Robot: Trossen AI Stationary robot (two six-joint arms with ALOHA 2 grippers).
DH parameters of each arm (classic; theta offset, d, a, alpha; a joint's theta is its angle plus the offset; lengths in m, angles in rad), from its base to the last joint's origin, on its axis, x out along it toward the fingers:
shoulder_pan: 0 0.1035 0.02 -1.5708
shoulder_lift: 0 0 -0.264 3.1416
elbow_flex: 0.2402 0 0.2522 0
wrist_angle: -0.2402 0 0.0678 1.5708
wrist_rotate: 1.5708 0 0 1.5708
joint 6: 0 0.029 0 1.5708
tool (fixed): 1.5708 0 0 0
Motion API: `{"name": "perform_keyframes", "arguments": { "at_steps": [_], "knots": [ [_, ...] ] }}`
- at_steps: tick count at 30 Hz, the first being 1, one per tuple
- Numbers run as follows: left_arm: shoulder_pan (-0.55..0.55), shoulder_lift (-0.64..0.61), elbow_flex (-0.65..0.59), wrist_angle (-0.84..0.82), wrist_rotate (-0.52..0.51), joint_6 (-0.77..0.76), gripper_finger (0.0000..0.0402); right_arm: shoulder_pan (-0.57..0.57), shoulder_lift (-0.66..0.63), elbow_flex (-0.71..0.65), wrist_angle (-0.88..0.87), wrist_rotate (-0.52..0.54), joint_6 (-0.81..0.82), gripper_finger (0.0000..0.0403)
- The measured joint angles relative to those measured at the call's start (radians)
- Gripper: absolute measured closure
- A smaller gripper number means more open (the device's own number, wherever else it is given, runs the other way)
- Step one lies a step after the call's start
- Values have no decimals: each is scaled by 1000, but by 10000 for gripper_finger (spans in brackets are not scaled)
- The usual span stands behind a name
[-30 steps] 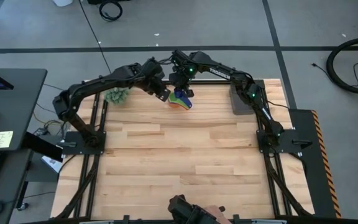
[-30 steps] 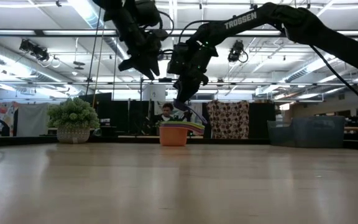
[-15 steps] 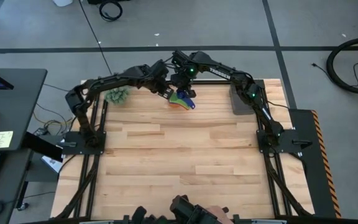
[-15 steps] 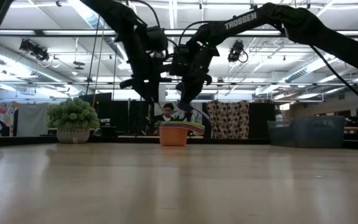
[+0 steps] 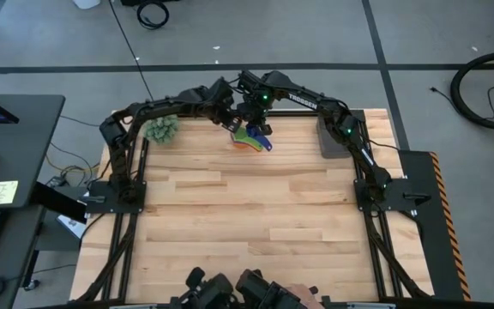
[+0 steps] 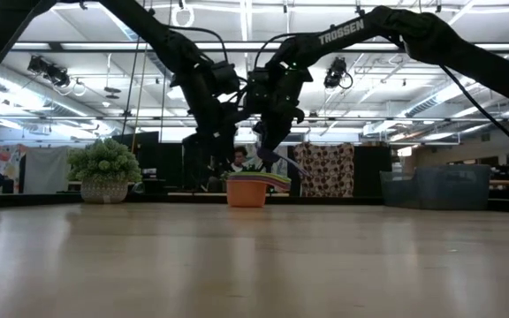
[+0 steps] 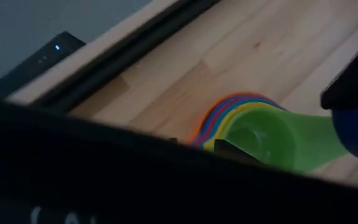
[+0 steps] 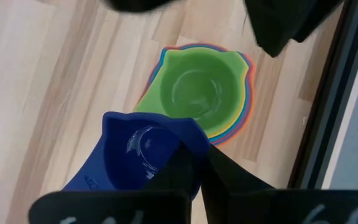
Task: Nest measuring cups in basket
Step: Stack the dark blue measuring cup on the stacked green measuring cup
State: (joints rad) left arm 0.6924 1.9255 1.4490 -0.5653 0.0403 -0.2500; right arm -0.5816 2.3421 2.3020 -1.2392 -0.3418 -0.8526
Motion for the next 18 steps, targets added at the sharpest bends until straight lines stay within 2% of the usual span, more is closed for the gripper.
{"name": "perform_keyframes", "arguments": {
  "at_steps": [6, 14, 18],
  "knots": [
    [25, 0, -1, 1, -24, 59, 292, 0, 0, 0, 3, 0, 1, 387],
    [33, 54, 1, 25, 54, 87, 292, 0, 1, 0, -14, 5, -1, 387],
    [32, 66, -1, 56, 44, 99, 292, 0, 2, 0, -14, 37, -5, 387]
  ]
}}
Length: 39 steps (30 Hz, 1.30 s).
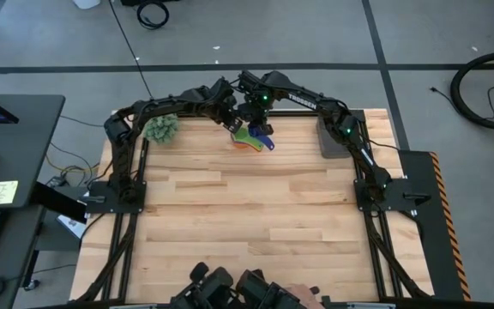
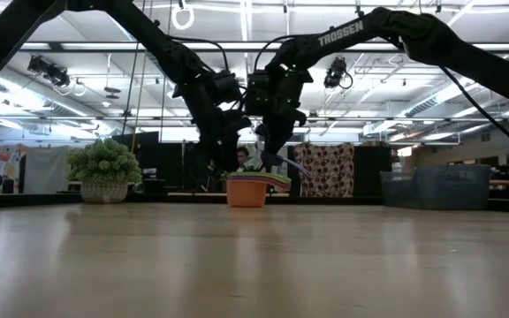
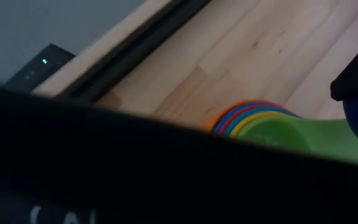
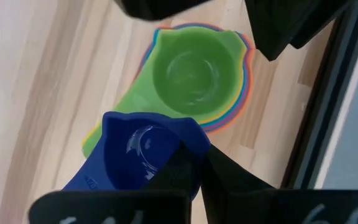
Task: Nest measuring cups in basket
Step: Stack the dark blue measuring cup on the stacked green measuring cup
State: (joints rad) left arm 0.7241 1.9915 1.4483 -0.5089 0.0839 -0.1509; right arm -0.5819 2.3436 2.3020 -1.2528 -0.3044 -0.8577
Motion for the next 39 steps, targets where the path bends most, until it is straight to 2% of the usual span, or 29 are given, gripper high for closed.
{"name": "perform_keyframes", "arguments": {
  "at_steps": [11, 16, 27, 32, 36, 39],
  "knots": [
    [5, 4, -1, -5, -17, 151, 292, -3, 0, 0, -10, 6, -2, 387],
    [8, 6, -3, -5, -21, 280, 292, -5, 0, 2, -45, 18, -29, 387],
    [35, 8, -5, 2, 70, 482, 292, -17, -1, 4, -110, 17, -80, 387],
    [38, 8, -5, 1, 80, 602, 292, -17, -3, 5, -150, 14, -105, 387],
    [37, 8, -5, 1, 149, 685, 292, -23, -5, 5, -205, 7, -160, 387],
    [37, 9, -5, 5, 146, 716, 292, -23, -9, 6, -215, -8, -167, 387]
  ]
}}
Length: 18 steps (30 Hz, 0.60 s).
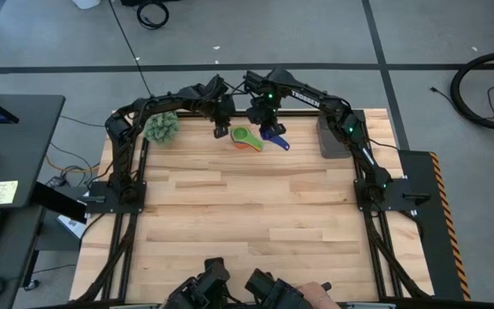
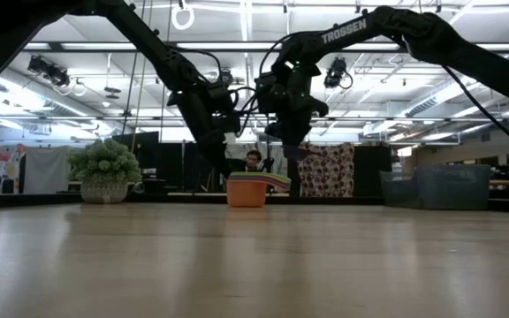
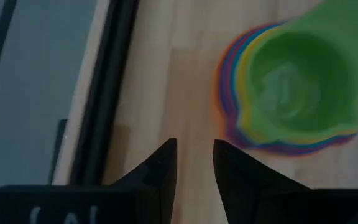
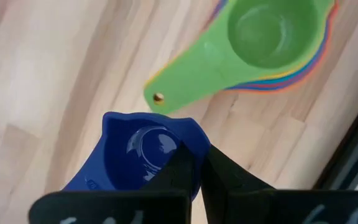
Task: Nest measuring cups in basket
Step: Stack the dark blue measuring cup on the stacked green measuring cup
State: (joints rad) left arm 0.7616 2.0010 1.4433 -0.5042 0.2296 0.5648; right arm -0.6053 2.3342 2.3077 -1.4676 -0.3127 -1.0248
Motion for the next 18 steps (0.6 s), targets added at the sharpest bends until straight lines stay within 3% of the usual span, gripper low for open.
{"name": "perform_keyframes", "arguments": {
  "at_steps": [12, 18],
  "knots": [
    [-23, 60, 2, 24, -9, 55, 292, -7, -38, -1, -11, -35, -4, 387],
    [-48, 70, 2, 35, 35, 58, 292, -14, -49, -2, -16, -57, -3, 387]
  ]
}}
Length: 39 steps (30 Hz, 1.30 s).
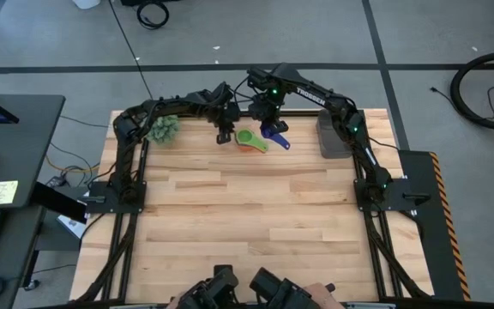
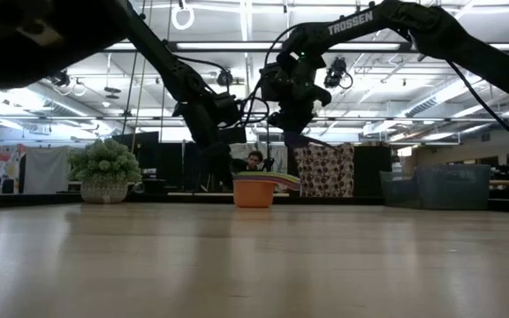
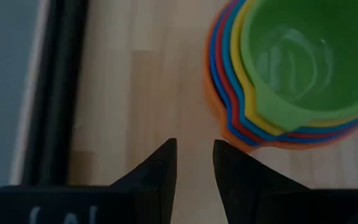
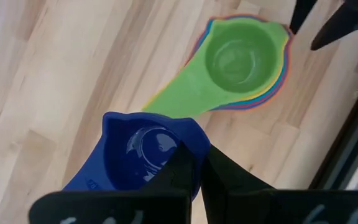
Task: Nest measuring cups in basket
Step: Stack the dark blue measuring cup on the stacked green measuring cup
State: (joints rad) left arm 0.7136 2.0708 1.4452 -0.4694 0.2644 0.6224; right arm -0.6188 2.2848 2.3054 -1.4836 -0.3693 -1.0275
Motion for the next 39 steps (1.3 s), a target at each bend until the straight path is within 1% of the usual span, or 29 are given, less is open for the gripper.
{"name": "perform_keyframes", "arguments": {
  "at_steps": [15, 18, 20, 25, 29, 33, 36, 39],
  "knots": [
    [-102, 2, 0, 6, 24, 21, 292, -1, 0, 0, -24, -2, 2, 387],
    [-110, 2, 0, 7, 18, 2, 292, -1, 1, 0, -29, -2, -5, 387],
    [-107, 1, 0, 4, -5, -38, 292, 0, 2, 0, -23, 0, -24, 387],
    [-75, -22, 0, -69, -2, -154, 292, 19, 4, 0, -14, 2, -65, 387],
    [-51, -64, 0, -159, 62, -217, 292, 38, 4, 0, 5, 2, -134, 387],
    [-43, -108, 0, -237, 91, -219, 292, 57, 4, 0, 47, 4, -237, 387],
    [-43, -132, 0, -270, 90, -214, 292, 69, 4, 0, 105, 18, -251, 387],
    [-43, -137, 0, -278, 97, -218, 292, 79, 4, 0, 128, 35, -230, 387]
  ]
}}
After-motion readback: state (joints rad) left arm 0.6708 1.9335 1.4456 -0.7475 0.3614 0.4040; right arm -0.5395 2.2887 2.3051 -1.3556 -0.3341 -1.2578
